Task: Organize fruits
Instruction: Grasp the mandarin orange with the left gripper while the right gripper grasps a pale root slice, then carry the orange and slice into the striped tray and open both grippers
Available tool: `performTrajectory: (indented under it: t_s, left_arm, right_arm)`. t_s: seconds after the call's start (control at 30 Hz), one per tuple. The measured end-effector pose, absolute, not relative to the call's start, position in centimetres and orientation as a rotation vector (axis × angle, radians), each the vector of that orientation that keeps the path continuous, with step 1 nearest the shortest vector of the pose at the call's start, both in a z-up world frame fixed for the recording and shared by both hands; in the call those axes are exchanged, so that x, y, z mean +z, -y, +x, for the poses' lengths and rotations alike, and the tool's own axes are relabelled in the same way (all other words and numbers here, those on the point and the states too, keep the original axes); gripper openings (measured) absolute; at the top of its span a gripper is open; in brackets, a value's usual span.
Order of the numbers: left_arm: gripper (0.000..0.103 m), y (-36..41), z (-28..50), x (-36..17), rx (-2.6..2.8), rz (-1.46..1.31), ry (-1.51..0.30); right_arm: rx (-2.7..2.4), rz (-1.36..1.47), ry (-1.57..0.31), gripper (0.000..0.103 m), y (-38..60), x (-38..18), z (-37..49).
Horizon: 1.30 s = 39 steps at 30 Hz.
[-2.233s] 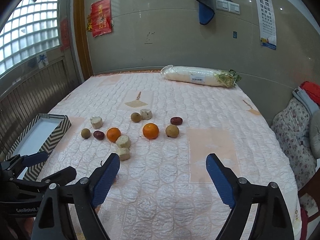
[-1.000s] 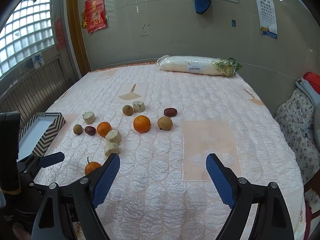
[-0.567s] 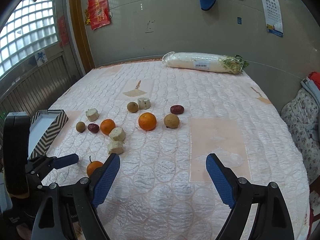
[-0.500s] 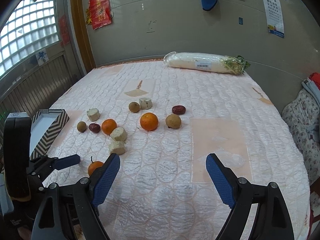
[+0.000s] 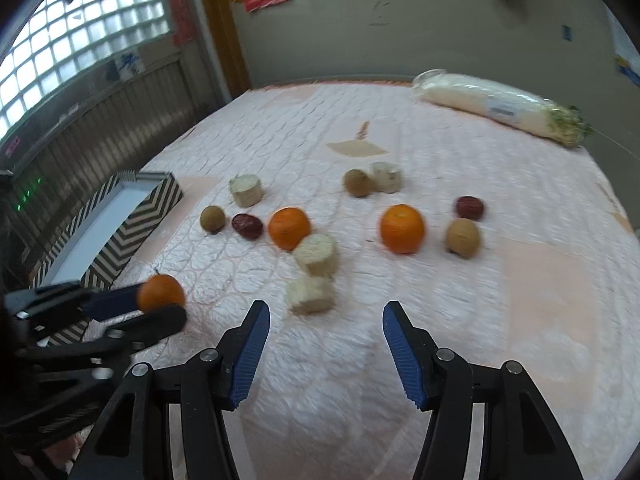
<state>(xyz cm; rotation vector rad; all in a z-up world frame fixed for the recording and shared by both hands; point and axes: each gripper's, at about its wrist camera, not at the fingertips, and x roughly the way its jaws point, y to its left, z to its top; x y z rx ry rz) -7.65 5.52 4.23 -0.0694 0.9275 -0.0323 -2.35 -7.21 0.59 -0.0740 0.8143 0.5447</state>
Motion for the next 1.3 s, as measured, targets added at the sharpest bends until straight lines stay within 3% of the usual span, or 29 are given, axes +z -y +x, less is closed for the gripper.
performTrajectory:
  t_s: [0.1,0.13,0.17,0.43,0.83,1.3]
  left_arm:
    - [0.032,-6.2,-7.8,4.8,-0.025,-0.076,-0.929]
    - [0.032,-6.4,-7.9,4.9,-0.024,-0.081,-0.931]
    - [0.031,-6.6,-7.9,5.0,-0.026,-0.089,-0.932]
    - [0.031,-8.7,-8.6,6.3,-0.012,-0.124,-0.947]
    - [0.031,-15.8,-10.4,11.2,0.128,-0.135,-0.851]
    - [0.031,-25.5,-8.1,7.2,0.289,-0.254,-0.953]
  right_arm:
    - [0.548,-0.117,-0.825,0.057,6.3,0.0,-1.6]
    - [0.55,-0.124,-0.824,0.046,6.1,-0.2,-1.4]
    - [0.558,-0.124,-0.827,0.027,6.1,-0.3,-1.2]
    - [0.618,-0.092,-0.815,0.027,5.6,0.6,-2.3]
    - [0.791,-0.147,-0.717,0.027,-2.9,4.9,-5.8]
    - [0.917,-0.246,-0.743,0.027,-14.4,4.8,-3.9]
